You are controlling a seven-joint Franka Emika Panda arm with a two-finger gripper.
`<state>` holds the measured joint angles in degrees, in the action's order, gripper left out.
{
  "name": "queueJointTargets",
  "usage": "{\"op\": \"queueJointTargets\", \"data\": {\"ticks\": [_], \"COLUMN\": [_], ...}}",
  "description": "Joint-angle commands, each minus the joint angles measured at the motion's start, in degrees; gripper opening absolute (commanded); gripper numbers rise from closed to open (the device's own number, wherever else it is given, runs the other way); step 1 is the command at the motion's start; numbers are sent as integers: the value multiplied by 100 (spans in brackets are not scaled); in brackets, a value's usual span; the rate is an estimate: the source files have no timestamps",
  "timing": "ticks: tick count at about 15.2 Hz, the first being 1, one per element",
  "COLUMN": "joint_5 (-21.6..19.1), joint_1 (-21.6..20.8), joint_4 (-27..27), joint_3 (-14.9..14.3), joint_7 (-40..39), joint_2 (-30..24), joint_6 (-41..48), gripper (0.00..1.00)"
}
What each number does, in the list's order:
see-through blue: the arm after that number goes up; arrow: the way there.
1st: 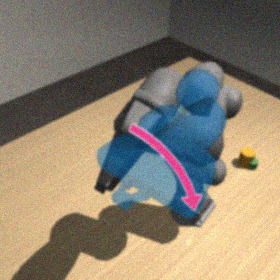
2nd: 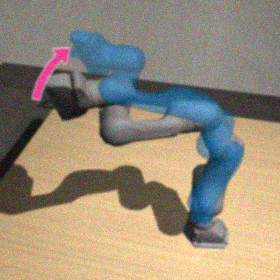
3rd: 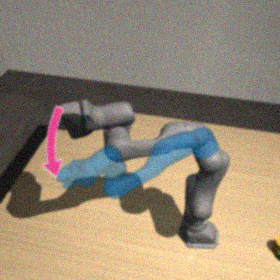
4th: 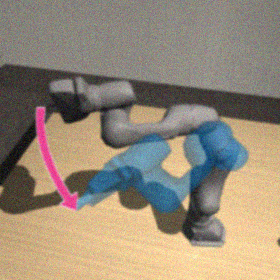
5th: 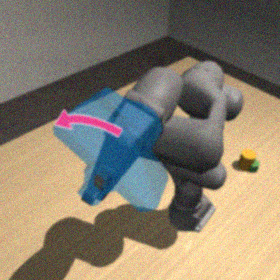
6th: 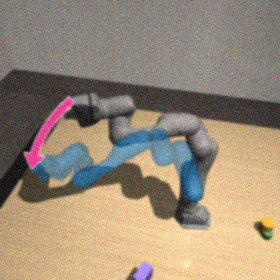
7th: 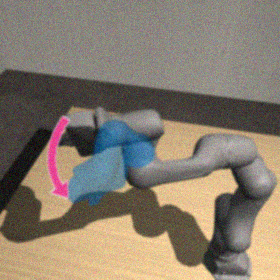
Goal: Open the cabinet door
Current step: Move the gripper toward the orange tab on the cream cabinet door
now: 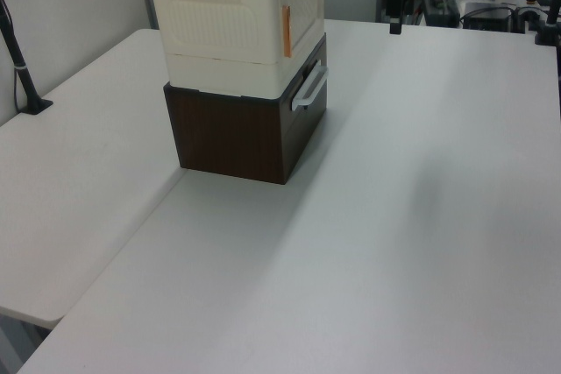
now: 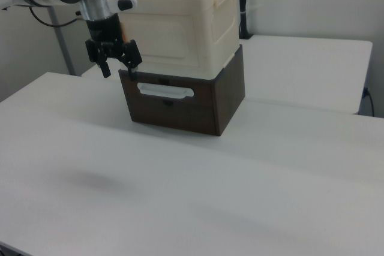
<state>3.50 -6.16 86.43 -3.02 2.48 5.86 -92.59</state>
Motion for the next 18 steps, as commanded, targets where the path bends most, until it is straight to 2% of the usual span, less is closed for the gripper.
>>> {"op": "queueJointTargets", "data": {"ticks": [1,12,18], "joint_5": [19,19,-8], "joint_1": [-35,-17,-52], "joint_4": [137,128,-21], "joint_3": [3,12,12], "joint_7": [113,52,25], "joint_2": [-111,-68,283], "joint_6": [48,-22,-653], "gripper": [100,100,100]}}
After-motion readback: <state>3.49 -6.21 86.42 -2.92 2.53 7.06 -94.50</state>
